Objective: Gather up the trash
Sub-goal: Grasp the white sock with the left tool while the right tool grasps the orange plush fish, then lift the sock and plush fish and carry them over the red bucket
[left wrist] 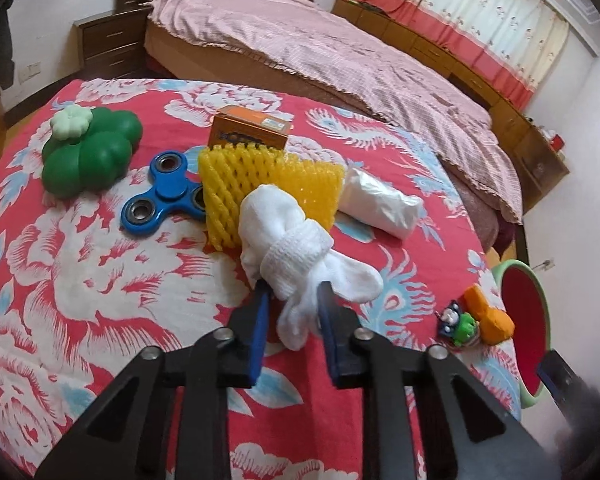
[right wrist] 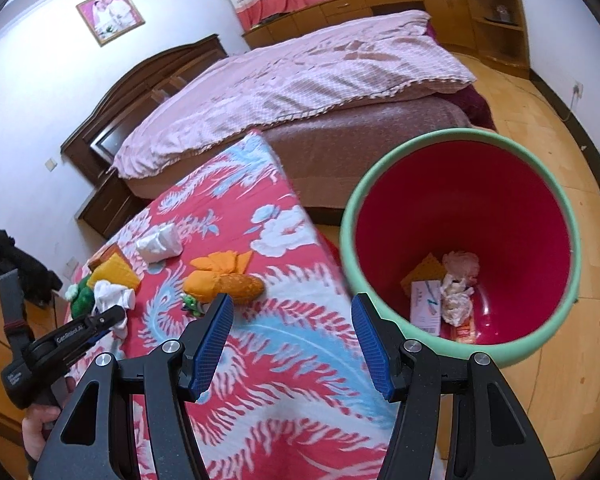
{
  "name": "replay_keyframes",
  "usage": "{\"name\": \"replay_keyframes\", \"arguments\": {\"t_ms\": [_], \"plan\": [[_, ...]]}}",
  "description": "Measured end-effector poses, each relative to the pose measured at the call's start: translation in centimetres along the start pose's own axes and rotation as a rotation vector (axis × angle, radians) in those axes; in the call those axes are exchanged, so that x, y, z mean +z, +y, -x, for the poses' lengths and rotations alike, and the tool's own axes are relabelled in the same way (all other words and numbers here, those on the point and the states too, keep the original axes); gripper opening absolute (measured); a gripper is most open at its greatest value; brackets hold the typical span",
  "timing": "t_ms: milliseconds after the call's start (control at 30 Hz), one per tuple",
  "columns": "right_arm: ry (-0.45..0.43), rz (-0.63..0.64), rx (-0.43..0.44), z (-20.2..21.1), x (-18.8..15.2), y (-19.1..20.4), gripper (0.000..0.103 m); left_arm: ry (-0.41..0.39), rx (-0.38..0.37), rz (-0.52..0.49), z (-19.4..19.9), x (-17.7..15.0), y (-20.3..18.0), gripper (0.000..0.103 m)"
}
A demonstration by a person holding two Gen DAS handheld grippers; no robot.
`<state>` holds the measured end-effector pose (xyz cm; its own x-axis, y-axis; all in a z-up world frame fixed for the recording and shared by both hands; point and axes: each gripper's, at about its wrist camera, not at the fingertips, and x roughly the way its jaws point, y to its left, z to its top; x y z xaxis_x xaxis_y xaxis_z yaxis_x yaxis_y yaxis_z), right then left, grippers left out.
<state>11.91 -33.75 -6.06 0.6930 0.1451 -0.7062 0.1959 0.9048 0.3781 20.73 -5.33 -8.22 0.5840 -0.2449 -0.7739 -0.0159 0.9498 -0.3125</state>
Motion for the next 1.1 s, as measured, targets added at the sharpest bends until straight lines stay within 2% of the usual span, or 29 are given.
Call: {"name": "replay_keyframes", "arguments": {"t_ms": [300, 733, 967, 1100], "plan": [[0.058, 0.056, 0.041, -2.6, 0.3, 3.2, 0.063, -0.009, -0.042, -0.029, 1.7, -1.2, 0.4, 0.019], [0.067, 0.084, 0.017, -5.6, 0.9, 4.9, 0.063, -0.022, -0.069, -0.026, 2.9, -1.6, 1.6, 0.019], [0.058, 0.090, 0.016, -5.7, 0.7, 5.2, 0.048, -0.020, -0.082, -0.023, 3.2, -1.8, 1.7, 0.019], [0.050, 0.096, 0.018, -5.3, 0.5, 5.2, 0.044, -0.015, -0.084, -0.023, 3.2, -2.2, 1.6, 0.019]]}}
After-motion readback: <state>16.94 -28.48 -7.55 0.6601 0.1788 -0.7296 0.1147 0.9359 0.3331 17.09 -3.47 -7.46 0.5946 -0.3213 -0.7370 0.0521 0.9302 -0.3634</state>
